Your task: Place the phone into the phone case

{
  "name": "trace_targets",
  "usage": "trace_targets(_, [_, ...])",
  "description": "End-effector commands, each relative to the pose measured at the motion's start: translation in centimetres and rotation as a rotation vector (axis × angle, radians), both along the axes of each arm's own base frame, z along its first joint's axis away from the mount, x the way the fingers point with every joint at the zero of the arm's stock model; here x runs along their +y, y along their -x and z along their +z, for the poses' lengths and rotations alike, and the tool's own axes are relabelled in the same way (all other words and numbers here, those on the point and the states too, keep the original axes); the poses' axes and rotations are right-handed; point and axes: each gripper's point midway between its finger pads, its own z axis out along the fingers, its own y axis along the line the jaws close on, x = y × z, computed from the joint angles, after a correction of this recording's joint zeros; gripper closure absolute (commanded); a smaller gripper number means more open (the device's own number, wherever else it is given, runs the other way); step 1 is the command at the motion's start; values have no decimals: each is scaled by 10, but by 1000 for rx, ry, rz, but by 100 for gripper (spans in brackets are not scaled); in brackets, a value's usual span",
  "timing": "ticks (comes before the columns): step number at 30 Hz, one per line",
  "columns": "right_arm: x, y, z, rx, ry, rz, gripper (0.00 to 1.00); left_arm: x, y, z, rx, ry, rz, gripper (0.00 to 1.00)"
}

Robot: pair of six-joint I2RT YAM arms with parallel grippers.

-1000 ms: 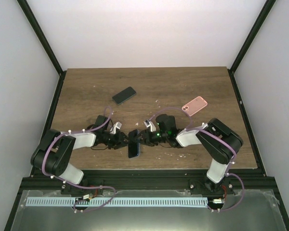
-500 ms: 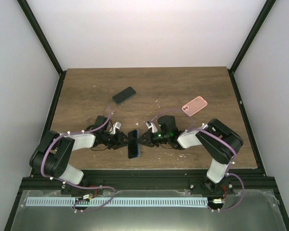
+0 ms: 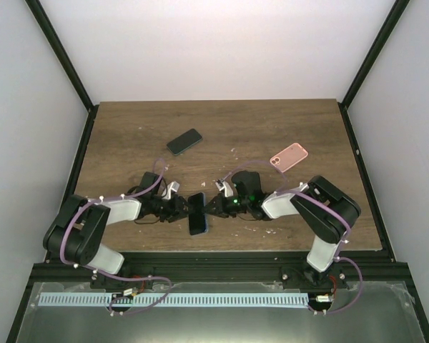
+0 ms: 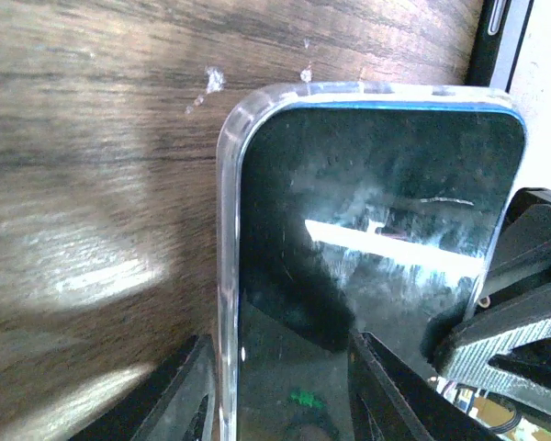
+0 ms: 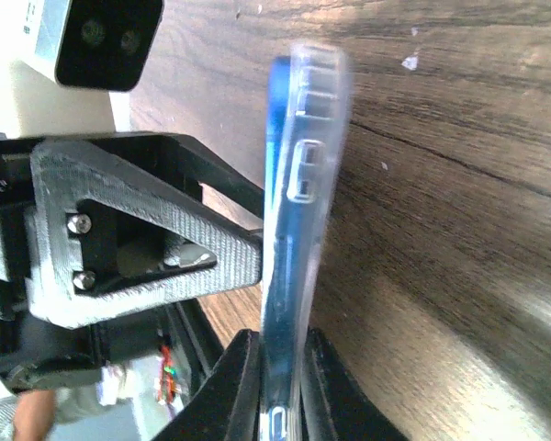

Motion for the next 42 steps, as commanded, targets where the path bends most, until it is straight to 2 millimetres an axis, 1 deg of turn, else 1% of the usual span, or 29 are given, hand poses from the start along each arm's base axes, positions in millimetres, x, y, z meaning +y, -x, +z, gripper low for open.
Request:
trace_targets(1, [5, -8, 5, -61, 5, 0, 97, 3, 4, 7, -2, -2, 18, 57])
trace_targets(4, [3, -9, 15, -88, -3, -6, 99, 3, -4, 32, -54, 25, 33, 51])
trace_targets(7, [-2, -8, 37, -119, -52, -9, 99, 6, -12, 63, -115, 76, 57, 44])
trace_targets(9, [-8, -9, 53, -149, -76, -26, 99, 6, -16, 86, -160, 114, 64, 41])
trace_targets(10, [-11, -8, 60, -157, -91, -33, 99, 6, -15, 98, -181, 133, 57, 40])
trace_targets(13, [-21, -10, 89, -191, -174, -51, 99, 6, -12, 127, -241, 175, 28, 34])
trace_targets(15, [-24, -7, 106, -218, -218, -49, 99, 6, -11, 144, -294, 202, 20, 31])
trace_targets(18, [-26, 1, 135, -268, -283, -18, 99, -1, -6, 171, -340, 281, -26, 30])
trace_targets(20, [-28, 8, 156, -299, -341, -6, 99, -6, 0, 182, -338, 343, -75, 30])
trace_targets(23, [-31, 16, 179, -334, -411, 13, 99, -9, 6, 188, -346, 392, -109, 30])
trace_targets(25, [-32, 19, 190, -361, -434, 26, 99, -10, 9, 189, -349, 408, -126, 30])
trace_targets(31, [-31, 23, 206, -392, -474, 49, 99, -13, 23, 203, -360, 518, -175, 36])
trace_targets(34, [-30, 24, 212, -391, -497, 57, 98, -13, 26, 208, -375, 534, -177, 45])
trace_targets(38, [-29, 25, 215, -385, -520, 69, 96, -14, 26, 206, -362, 550, -179, 56])
trace_targets(42, [-28, 24, 214, -371, -520, 69, 96, -18, 28, 204, -348, 584, -187, 65])
